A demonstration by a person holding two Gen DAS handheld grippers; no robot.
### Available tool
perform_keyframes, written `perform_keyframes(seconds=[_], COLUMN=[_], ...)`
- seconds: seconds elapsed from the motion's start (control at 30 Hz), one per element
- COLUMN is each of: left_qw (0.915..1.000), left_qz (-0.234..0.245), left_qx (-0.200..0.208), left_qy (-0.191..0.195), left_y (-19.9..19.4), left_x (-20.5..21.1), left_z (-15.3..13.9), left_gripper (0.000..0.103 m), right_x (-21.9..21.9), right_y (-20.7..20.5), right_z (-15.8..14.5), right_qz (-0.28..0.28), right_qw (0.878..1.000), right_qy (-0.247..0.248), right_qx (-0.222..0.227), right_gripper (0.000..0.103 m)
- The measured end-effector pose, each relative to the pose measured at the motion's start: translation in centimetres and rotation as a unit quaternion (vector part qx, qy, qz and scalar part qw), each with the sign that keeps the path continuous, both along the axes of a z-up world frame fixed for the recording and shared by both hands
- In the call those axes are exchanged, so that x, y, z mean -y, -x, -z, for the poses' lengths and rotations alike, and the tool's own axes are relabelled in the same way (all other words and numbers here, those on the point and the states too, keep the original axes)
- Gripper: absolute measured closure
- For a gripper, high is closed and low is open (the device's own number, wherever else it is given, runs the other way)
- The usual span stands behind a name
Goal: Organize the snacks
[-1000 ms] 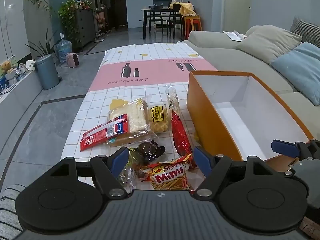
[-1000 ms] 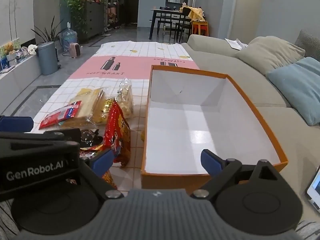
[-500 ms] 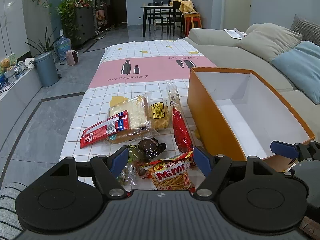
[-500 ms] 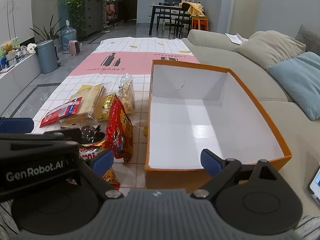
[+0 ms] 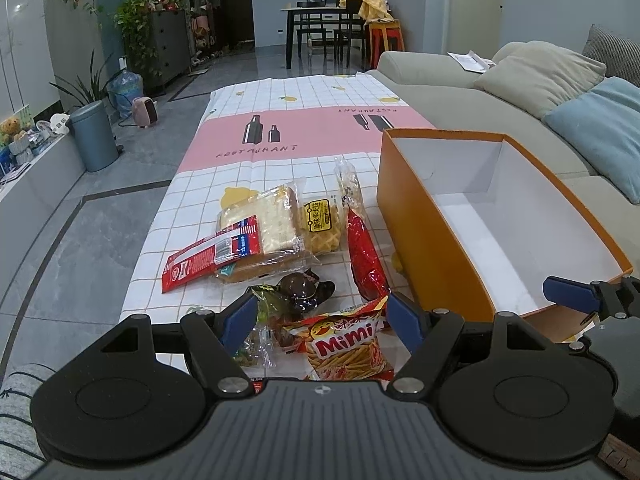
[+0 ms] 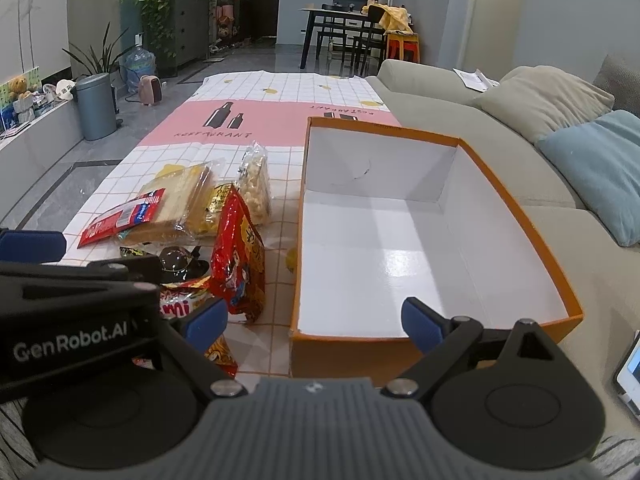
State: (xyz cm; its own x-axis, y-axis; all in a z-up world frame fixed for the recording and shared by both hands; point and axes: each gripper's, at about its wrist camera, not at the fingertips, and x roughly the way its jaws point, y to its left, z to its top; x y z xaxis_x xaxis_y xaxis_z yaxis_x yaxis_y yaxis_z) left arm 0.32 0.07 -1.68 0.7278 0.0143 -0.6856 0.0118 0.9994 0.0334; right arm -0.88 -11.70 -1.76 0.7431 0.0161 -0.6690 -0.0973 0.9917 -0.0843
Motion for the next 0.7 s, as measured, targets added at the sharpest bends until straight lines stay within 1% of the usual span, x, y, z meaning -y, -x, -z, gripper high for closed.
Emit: perform_keyframes(seconds=[0.7], left_qw=[1.0000], left_qz=[0.002], left_qx=[-0.001], left_qy=[-0.005], left_y=[0.10], left_x=[0.17], left_z=[0.20], left_gripper=[0.016], right_x=[-0.12], right_y=[0.14], right_z=[0.14], right_qz=[-0.005], right_qw=[1.000], right_qy=[0.009], right_qx=[-0.001], right_gripper=[0.012])
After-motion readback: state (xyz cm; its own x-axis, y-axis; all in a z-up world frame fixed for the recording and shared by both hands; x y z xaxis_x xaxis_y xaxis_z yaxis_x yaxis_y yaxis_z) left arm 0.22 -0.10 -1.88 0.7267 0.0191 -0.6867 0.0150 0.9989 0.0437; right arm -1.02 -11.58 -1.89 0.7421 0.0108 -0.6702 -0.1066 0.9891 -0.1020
